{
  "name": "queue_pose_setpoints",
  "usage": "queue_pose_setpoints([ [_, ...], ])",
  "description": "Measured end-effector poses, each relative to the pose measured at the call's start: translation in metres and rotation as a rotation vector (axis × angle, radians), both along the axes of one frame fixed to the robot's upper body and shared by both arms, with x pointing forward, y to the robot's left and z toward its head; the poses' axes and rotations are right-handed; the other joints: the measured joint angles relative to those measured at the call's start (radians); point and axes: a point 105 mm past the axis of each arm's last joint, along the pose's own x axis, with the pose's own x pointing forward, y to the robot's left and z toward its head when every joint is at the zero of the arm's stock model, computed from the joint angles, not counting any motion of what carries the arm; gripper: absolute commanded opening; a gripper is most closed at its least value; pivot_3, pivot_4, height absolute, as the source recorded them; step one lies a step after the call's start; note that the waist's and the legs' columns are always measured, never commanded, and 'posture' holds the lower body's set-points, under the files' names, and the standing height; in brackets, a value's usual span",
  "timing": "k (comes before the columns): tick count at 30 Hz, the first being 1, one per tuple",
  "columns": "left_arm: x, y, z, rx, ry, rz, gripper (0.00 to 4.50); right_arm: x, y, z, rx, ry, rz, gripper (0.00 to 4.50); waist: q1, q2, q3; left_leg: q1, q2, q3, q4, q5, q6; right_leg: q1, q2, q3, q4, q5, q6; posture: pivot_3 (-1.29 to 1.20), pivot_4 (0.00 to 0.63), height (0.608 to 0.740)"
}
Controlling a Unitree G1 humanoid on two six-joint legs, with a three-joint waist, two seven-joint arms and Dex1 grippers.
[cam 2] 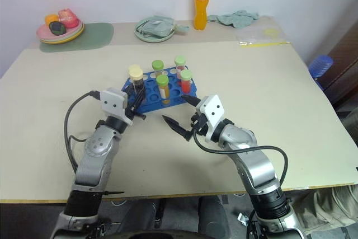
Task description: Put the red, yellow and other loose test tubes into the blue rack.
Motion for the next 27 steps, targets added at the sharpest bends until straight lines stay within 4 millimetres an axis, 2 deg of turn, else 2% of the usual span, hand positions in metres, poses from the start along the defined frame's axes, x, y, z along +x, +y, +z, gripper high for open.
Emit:
queue_pose_setpoints([
  [5, 0.001, 0.0, -0.006, -0.007, 0.017, -0.003, 0.78, 0.0, 0.0, 0.0, 0.001, 0.005, 0.002, 4.5, 0.0, 0.0, 0.0, 0.0, 0.0, 0.0, 0.0, 0.0, 0.0, 0.0, 0.0, 0.0, 0.0, 0.0, 0.0, 0.0, 0.15, 0.74],
  [11, -0.002, 0.002, -0.009, -0.04, 0.034, -0.022, 3.78, 0.0, -0.001, 0.001, 0.011, 0.009, 0.0, 4.5, 0.0, 0.0, 0.0, 0.0, 0.0, -0.001, 0.0, 0.0, 0.0, 0.0, 0.0, 0.0, 0.0, 0.0, 0.0, 0.0, 0.15, 0.74],
  [15, -0.012, 0.018, 0.002, -0.075, 0.016, -0.036, 3.78, 0.001, -0.014, 0.01, 0.003, -0.004, -0.015, 4.5, -0.001, 0.0, 0.0, 0.0, 0.0, -0.002, 0.0, 0.0, 0.0, 0.0, 0.0, 0.0, 0.0, 0.0, 0.0, 0.0, 0.15, 0.74],
  [20, -0.033, 0.062, 0.005, -0.021, 0.07, -0.033, 3.78, -0.001, -0.05, 0.02, -0.087, -0.007, -0.028, 4.5, 0.0, 0.0, 0.0, 0.0, 0.001, -0.002, -0.001, 0.0, 0.001, 0.001, 0.0, 0.0, -0.002, 0.0, 0.0, 0.0, 0.15, 0.74],
  [24, -0.051, 0.115, -0.004, 0.07, 0.186, 0.025, 3.78, -0.004, -0.091, 0.021, -0.132, 0.035, -0.104, 4.5, 0.001, 0.001, 0.0, 0.0, 0.001, -0.001, -0.001, -0.001, 0.002, 0.002, 0.0, 0.0, -0.004, 0.0, 0.0, 0.0, 0.15, 0.74],
  [27, -0.06, 0.136, -0.005, 0.096, 0.226, 0.058, 3.78, 0.001, -0.127, 0.024, -0.162, 0.05, -0.197, 4.5, 0.005, 0.001, 0.0, 0.003, 0.001, -0.001, -0.001, -0.002, 0.003, 0.007, 0.0, -0.002, -0.007, 0.0, 0.0, 0.0, 0.15, 0.74],
])
